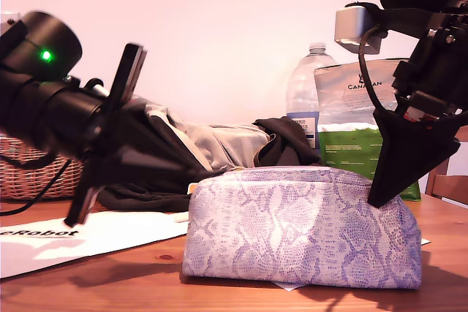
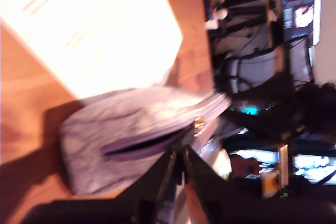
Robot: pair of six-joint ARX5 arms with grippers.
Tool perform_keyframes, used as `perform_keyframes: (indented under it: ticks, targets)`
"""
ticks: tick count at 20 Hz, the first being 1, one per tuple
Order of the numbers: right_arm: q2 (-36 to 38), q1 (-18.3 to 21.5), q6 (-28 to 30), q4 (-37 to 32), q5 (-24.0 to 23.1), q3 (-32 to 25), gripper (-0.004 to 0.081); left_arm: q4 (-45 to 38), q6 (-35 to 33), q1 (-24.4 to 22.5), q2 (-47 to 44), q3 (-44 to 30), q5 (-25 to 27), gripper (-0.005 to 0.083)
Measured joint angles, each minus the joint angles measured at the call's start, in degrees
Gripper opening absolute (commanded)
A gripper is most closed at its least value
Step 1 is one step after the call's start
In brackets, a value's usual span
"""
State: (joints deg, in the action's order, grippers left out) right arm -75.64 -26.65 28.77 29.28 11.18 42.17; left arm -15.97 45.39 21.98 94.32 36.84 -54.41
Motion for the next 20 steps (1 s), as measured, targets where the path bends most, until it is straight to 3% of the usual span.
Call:
perform_keyframes:
  ticks: [5, 8, 12, 16, 18, 20]
  targets:
    - [0.0, 0.0, -0.07, 0.13, 0.0, 0.0, -0.0013, 11.28, -13.75, -3.72, 0.0, 0.81, 3.02, -0.0024]
    - [0.0, 0.0, -0.37, 0.02, 0.0, 0.0, -0.0013, 15.69, -17.81, -7.56, 0.0, 0.83, 3.54, -0.0024]
    - [0.0, 0.0, -1.11, -0.24, 0.2, 0.0, -0.0013, 17.05, -19.23, -8.39, 0.0, 0.83, 2.49, -0.0006]
    - [0.0, 0.0, -1.77, -0.24, 0.09, 0.0, -0.0013, 17.38, -20.63, -8.59, 0.0, 0.83, 0.26, 0.0282]
    - [0.0, 0.39, -2.08, -0.17, -0.04, 0.0, -0.0013, 17.25, -21.11, -9.18, 0.0, 0.81, -1.6, 0.0228]
    - [0.0, 0.35, -3.06, -0.46, 0.04, 0.0, -0.0013, 16.39, -21.4, -9.66, 0.0, 0.81, -4.11, 0.008]
